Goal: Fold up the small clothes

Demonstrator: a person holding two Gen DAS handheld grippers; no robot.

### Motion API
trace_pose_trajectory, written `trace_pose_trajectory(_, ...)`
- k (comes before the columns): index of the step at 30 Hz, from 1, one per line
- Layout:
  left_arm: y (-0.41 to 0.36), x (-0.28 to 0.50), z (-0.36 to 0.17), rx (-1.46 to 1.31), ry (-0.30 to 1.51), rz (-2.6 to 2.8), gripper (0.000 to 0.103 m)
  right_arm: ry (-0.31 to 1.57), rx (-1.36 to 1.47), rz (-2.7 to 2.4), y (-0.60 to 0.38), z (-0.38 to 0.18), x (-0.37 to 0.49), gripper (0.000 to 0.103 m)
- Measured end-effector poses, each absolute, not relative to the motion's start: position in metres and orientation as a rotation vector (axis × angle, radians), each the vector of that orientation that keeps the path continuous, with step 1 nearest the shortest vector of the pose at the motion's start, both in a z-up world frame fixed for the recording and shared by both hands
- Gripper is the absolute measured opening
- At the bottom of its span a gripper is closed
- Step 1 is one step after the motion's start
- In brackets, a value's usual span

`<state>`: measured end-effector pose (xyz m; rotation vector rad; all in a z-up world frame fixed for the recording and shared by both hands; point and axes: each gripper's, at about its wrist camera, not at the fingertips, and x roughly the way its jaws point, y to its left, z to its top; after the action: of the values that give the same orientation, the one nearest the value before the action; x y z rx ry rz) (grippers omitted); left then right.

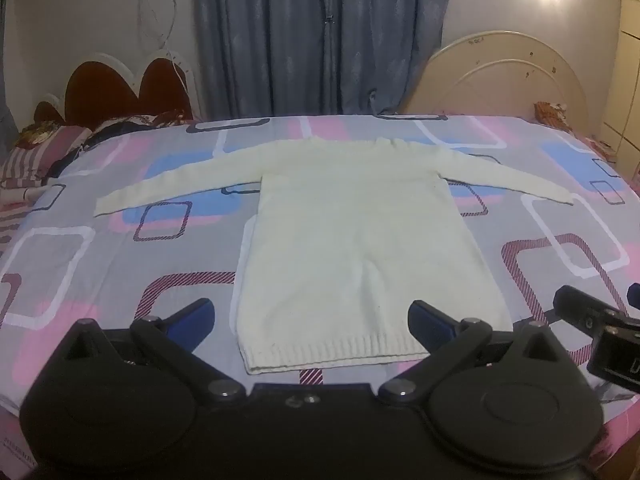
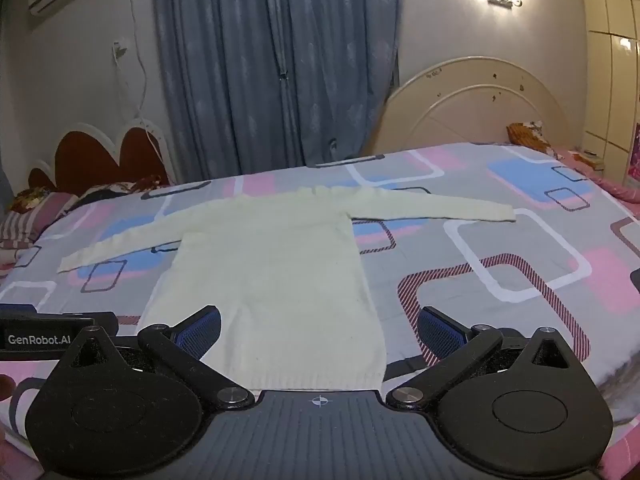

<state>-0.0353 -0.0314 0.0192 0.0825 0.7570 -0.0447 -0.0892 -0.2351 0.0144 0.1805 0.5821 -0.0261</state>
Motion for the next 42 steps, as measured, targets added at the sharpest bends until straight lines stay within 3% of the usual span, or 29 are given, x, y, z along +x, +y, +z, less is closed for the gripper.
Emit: trace_pose_trajectory(42, -0.031, -0.015, 0.012, 0.088, 0.769, -0.022, 0.103, 0.587, 0.173, -0.024, -0.238, 0.002, -0.076, 0.103)
